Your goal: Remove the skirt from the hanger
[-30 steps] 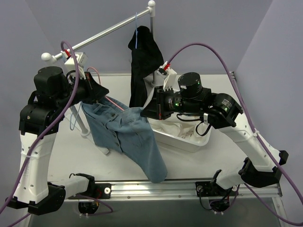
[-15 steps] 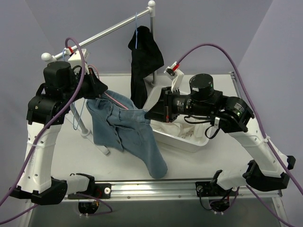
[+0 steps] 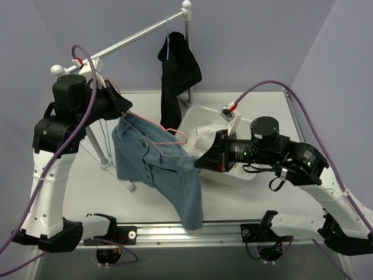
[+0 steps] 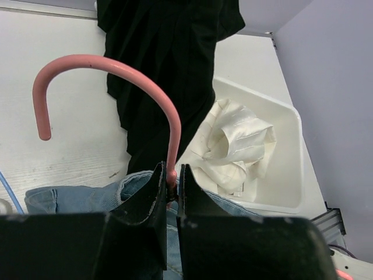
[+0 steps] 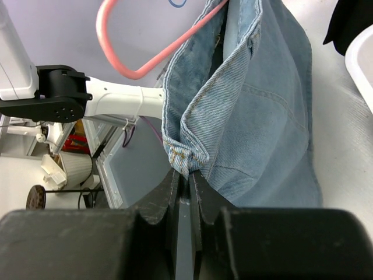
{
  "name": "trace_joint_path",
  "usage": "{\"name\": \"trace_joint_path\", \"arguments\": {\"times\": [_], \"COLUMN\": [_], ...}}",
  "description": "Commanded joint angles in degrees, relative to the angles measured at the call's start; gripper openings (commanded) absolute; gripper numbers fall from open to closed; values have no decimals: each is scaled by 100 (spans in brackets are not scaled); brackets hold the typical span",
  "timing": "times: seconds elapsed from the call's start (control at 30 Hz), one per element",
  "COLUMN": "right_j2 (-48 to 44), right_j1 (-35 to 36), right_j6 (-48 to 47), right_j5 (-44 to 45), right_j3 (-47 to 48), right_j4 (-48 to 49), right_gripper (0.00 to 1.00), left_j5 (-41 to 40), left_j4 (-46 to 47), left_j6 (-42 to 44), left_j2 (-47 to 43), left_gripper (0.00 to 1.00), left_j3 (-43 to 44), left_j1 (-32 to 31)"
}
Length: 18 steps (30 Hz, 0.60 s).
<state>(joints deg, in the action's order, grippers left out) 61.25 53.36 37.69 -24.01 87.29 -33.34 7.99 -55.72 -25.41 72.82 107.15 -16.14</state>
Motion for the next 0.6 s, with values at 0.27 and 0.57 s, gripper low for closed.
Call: {"name": "trace_joint_path", "arguments": {"times": [0.27,0.57], "right_j2": [281,1467], "right_j1": [60,-1], "right_j6": [80,-288], "right_j5": [458,1046], "right_j3": [-221,1129], "right_j4": [838,628], "right_gripper": [0,0], "left_j5": [1248,2136], "left_j4": [1617,2723], "left_j6": [-1730,-2995], "left_j2": [-329,-856], "left_gripper": [2,2], "left_j3": [86,17], "left_j1": [67,76]}}
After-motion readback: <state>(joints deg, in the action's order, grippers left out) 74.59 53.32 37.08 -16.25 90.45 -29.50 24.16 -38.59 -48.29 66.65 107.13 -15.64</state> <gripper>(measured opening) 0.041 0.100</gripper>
